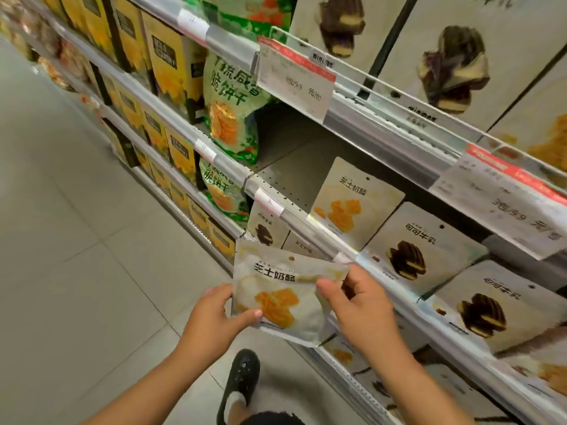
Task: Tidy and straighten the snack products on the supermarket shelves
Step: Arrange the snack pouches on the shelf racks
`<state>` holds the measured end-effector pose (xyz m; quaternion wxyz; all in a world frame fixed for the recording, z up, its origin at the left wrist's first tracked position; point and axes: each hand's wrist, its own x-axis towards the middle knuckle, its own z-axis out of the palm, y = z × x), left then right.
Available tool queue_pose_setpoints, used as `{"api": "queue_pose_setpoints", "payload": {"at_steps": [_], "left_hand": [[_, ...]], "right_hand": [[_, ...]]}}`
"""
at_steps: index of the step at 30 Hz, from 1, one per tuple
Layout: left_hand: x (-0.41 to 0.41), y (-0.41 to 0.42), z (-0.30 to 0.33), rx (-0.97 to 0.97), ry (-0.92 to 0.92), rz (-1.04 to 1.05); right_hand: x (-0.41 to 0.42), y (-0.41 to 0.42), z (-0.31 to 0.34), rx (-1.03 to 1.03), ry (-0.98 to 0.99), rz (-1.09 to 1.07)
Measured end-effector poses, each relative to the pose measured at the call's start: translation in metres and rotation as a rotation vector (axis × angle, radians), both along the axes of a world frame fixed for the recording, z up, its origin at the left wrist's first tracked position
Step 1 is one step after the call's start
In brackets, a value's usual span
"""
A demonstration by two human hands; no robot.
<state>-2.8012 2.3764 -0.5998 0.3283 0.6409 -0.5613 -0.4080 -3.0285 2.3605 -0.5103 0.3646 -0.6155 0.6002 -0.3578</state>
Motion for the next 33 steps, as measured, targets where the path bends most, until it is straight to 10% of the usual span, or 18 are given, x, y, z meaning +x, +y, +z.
{"api": "queue_pose_setpoints", "payload": {"at_steps": [17,33], "left_hand": [[0.061,-0.301,0.038,-0.284,-0.308,-0.248],[0.04,-0.378,-0.01,-0.137,-0.297,-0.468]], "right_hand": [[0.048,-0.192,0.045,-0.406,0.598,-0.083],[0.073,-0.255,0.047,0.112,1.039,-0.254]]}}
